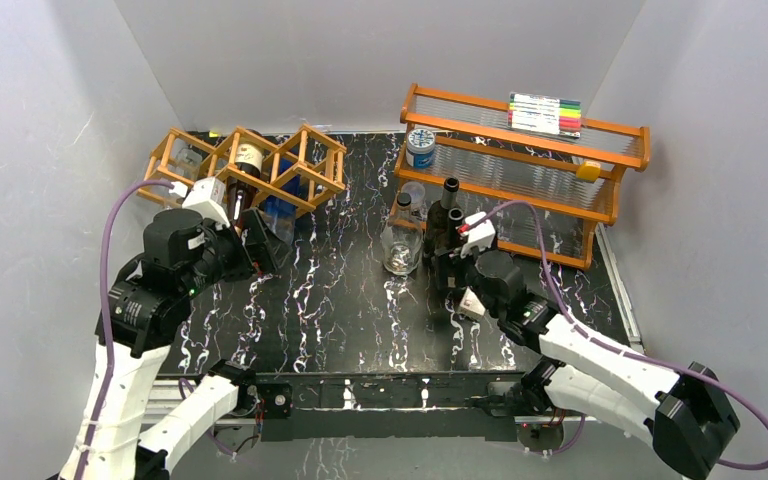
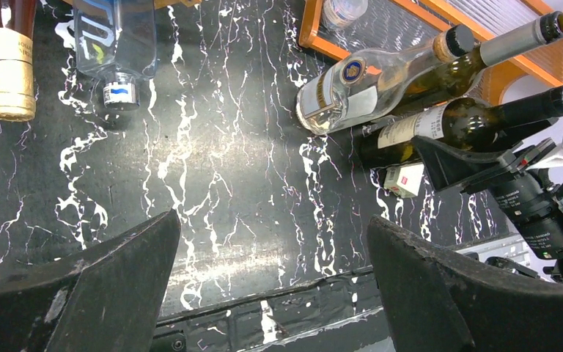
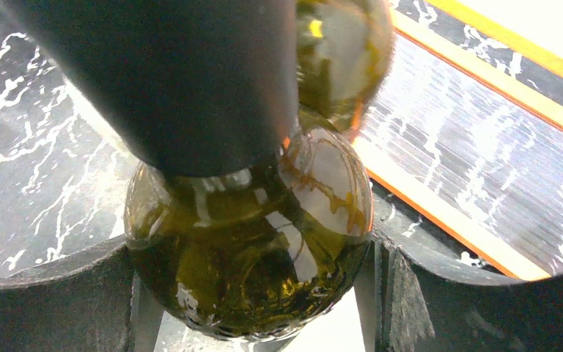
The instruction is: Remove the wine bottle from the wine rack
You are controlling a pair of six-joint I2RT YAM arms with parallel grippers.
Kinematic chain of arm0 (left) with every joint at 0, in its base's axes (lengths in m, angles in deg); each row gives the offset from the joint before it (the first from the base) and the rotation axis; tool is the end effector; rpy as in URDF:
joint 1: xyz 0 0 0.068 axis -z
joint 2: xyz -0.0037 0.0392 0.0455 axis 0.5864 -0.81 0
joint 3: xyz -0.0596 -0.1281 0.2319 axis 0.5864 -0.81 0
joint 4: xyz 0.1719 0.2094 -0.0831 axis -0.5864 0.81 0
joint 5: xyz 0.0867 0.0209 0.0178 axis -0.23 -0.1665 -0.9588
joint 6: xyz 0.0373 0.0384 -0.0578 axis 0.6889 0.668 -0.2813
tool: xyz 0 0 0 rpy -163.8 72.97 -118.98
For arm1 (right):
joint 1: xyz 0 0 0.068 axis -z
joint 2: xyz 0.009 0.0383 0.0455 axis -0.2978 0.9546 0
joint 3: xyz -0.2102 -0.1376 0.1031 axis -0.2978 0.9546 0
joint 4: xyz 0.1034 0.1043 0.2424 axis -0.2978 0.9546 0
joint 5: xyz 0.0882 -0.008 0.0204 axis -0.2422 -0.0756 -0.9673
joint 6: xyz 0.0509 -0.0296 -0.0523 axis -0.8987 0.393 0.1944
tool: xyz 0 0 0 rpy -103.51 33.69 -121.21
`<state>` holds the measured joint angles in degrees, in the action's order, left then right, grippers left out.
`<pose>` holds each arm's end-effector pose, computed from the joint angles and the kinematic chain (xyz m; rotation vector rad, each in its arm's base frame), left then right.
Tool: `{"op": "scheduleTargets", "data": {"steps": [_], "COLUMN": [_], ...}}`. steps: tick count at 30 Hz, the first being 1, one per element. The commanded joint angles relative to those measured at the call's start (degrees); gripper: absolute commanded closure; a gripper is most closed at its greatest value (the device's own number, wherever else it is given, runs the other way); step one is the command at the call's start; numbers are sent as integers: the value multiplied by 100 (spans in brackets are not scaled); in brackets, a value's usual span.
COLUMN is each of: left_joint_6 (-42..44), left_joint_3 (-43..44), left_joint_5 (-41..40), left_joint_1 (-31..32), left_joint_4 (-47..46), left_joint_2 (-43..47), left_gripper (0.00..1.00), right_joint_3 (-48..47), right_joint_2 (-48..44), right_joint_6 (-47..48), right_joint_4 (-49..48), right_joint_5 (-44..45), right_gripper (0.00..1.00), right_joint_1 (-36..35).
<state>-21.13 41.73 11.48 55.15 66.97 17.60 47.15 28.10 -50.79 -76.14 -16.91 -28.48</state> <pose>0.1558 -0.0589 0.4224 -0.1204 2.0376 -0.5919 0.1968 0.1644 0.2220 -0.3559 1.7645 0.2672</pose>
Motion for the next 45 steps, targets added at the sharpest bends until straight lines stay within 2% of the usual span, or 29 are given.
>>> {"op": "scheduleTargets", "data": {"steps": [1,7,15,21,28,29,35,36,45], "left_joint_6": [4,1,29,39,39,41,47,47,43], "left_joint_3": [-51,-124,-115,-126,-221,-223,-295,-333,-557], "left_joint_5": [106,147,194,155,230,241,221,221,253], "left_joint_1": [12,9,9,9,15,12,9,9,14], "left_joint_4": [-116,-160,-194,-195,-316,-318,-324,-326,-405], "left_joint_2": [-19,-18,-100,-71,-98,-117,-60,-47,-26], "left_gripper": [2,2,2,2,2,2,2,2,2], "right_joint_3": [23,188,304,468,1088,1071,689,605,-381], "right_joint_2": [-340,-416,292,424,313,294,22,-31,-569], "right_joint_6": [-151,-215,-158,-102,-93,-80,-48,-48,81], "right_joint_4": [-248,-624,-1934,-2455,-2967,-2923,-1838,-1669,-289], "right_joint_5": [399,446,-365,-690,-885,-938,-1042,-1000,-1017], "right_gripper": [62,64,65,65,63,61,8,3,2], "right_joint_1": [347,987,1893,1998,1996,1999,2002,2000,1997]}}
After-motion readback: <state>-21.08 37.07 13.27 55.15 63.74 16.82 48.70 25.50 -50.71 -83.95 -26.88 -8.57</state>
